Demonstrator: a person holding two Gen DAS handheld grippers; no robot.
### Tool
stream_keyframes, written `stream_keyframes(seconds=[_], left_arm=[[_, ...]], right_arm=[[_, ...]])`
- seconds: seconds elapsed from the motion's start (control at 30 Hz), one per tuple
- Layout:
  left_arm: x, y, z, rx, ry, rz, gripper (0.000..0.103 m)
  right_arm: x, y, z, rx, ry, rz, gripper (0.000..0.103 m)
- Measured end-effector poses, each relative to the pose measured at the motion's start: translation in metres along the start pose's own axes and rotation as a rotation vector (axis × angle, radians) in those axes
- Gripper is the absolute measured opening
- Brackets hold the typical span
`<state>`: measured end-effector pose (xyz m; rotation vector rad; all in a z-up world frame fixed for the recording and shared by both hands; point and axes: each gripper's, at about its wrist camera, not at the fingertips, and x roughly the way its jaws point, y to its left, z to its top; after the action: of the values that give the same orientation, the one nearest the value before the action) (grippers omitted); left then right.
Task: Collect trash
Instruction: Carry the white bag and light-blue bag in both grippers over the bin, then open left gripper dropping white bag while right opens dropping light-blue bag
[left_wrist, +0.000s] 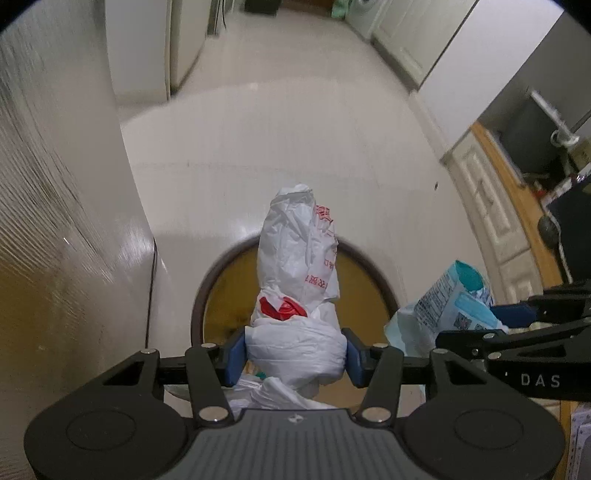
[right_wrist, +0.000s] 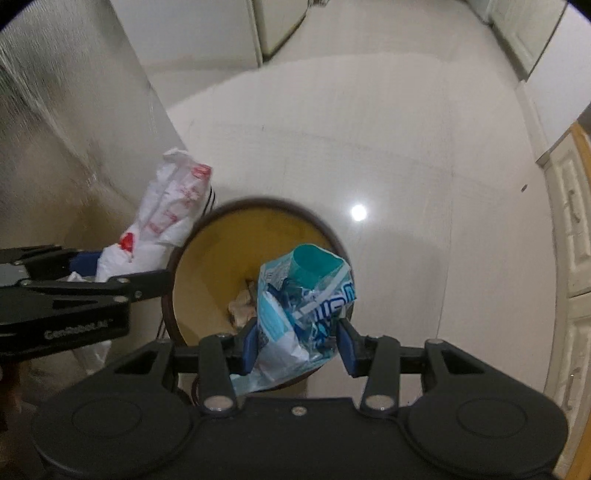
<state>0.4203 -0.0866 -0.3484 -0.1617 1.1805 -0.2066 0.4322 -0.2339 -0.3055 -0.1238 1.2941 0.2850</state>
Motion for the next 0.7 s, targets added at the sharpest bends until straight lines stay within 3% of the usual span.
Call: stream_keyframes(seconds=[0.27, 0.43, 0.53, 0.7], left_arm=[[0.045, 0.017, 0.009, -0.066, 0.074, -0.059, 0.053], [0.051, 0.022, 0.013, -0.03, 0.083, -0.035, 0.053], [0.058, 0.024, 0.013, -0.035, 0.106, -0.04, 0.053], [0.068, 0.019, 0.013, -0.012, 0.135, -0.062, 0.053]], right_arm=[[0.044, 0.012, -0.001, -0.041, 0.078, -0.016, 0.045], [0.062, 0.016, -0.003, -0.023, 0.112, -0.004, 0.046], [0.076, 0.011, -0.004, 0.043, 0.132, 0.029, 0.047], [0.091, 0.009, -0.008, 0.026, 0.184, 0.034, 0.053]])
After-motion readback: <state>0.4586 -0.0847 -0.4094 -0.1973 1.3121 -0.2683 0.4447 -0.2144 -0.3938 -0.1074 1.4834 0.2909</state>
